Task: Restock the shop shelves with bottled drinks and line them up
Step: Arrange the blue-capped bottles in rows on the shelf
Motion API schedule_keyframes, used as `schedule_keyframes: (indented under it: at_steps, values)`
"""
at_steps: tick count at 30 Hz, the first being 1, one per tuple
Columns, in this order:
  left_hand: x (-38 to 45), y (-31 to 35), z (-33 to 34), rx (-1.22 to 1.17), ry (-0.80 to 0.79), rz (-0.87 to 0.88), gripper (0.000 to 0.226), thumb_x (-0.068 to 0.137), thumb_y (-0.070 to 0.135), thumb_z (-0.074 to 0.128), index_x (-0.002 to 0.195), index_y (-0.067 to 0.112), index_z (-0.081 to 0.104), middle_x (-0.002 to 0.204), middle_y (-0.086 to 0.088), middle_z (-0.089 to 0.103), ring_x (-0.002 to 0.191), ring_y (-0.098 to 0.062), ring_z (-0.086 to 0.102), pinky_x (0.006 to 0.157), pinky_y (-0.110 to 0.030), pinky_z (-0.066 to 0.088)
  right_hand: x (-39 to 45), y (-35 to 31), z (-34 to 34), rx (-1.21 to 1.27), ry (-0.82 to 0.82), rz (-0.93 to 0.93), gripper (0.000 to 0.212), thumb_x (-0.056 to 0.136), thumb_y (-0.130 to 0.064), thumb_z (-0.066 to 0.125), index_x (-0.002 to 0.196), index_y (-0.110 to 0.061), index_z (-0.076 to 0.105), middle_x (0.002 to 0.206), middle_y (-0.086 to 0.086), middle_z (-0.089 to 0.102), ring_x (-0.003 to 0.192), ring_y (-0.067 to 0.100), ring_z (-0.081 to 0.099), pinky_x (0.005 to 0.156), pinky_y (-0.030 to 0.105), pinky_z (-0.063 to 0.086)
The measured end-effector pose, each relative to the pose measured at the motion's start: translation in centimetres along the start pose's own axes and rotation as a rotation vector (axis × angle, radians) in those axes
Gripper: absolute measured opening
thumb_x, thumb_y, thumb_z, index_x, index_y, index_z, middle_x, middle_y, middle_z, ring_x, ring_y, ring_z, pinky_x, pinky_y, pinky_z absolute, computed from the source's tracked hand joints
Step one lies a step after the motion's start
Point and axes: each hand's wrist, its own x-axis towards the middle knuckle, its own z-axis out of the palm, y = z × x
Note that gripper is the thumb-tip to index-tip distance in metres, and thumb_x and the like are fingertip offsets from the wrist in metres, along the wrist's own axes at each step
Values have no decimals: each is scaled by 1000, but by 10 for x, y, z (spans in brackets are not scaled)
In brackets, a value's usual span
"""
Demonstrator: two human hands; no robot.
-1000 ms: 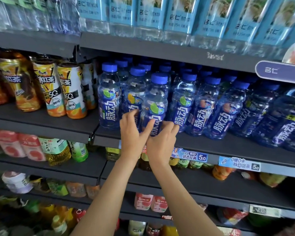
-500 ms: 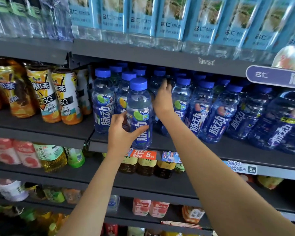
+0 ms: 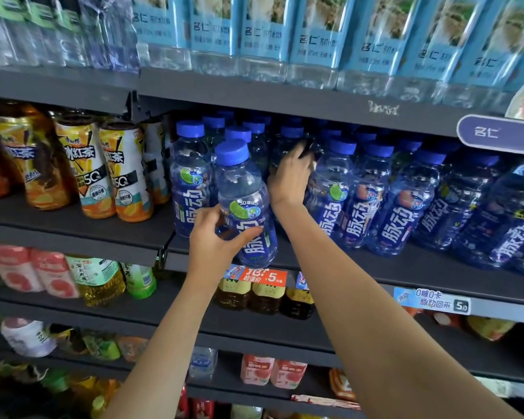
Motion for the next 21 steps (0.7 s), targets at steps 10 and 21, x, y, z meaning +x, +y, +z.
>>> schedule_keyframes:
  at_steps: [10, 21]
  values:
    - [2, 15, 5, 198, -52, 36, 46, 67, 26, 80, 104, 8, 60, 101, -1, 47, 86, -10, 51, 75, -17, 41, -3, -4, -32, 11, -95, 24, 55, 85, 13, 44, 135, 5, 23, 140, 29, 23, 118, 40, 48, 94, 37, 42]
    - [0, 24, 41, 440, -9, 44, 62, 77, 45, 68, 122, 5, 53, 114, -11, 52, 101, -25, 53, 80, -31, 40, -44, 50, -84, 238, 126, -217, 35, 87, 4, 47, 122, 0, 54, 118, 17, 55, 98, 32, 58, 80, 30, 44]
